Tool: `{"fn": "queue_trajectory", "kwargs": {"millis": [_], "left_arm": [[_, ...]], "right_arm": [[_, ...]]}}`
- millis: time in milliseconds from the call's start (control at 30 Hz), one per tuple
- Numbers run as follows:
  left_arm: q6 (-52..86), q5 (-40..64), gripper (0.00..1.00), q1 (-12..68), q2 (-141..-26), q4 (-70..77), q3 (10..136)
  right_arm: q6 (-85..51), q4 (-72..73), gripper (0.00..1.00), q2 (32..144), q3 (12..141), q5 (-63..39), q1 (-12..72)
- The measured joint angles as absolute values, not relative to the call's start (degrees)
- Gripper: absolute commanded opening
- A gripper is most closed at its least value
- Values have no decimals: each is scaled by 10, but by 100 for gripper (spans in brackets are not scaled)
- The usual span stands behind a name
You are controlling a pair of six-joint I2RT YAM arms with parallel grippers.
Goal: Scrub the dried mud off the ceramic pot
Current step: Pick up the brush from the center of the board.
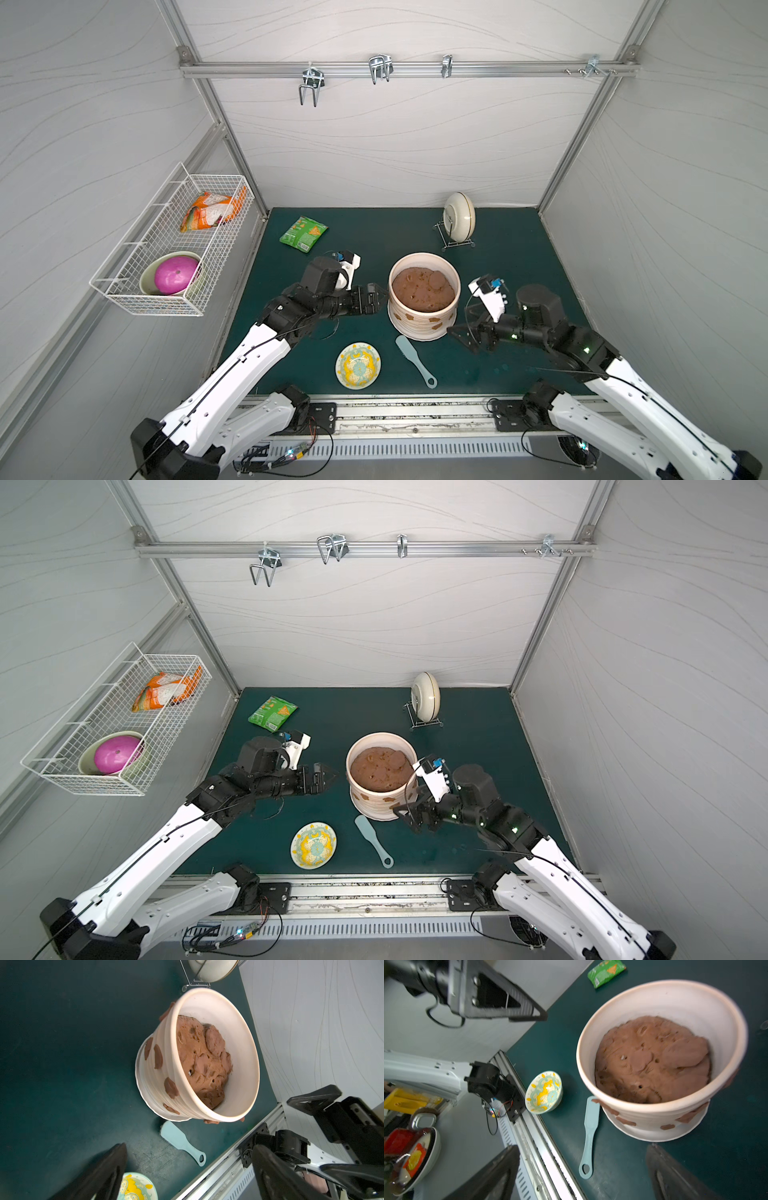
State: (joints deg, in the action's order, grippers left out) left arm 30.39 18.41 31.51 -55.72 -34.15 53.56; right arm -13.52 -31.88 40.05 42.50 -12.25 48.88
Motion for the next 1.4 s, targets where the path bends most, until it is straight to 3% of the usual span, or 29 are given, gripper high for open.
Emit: {"fn": "queue_trajectory", "kwargs": {"millis": [200,500,833,1400], "left_arm": [[311,163,99,354,-585,-342,537],[319,134,99,359,-597,-341,537],[316,117,99,360,-609,-343,537],[302,106,100,360,-616,-362,537]], "right_arm": [[-168,-286,93,488,386,15,641],[-229,-219,77,677,373,133,749],[-270,-166,58,800,375,147,777],[-286,-130,31,856,389,130,762]]}}
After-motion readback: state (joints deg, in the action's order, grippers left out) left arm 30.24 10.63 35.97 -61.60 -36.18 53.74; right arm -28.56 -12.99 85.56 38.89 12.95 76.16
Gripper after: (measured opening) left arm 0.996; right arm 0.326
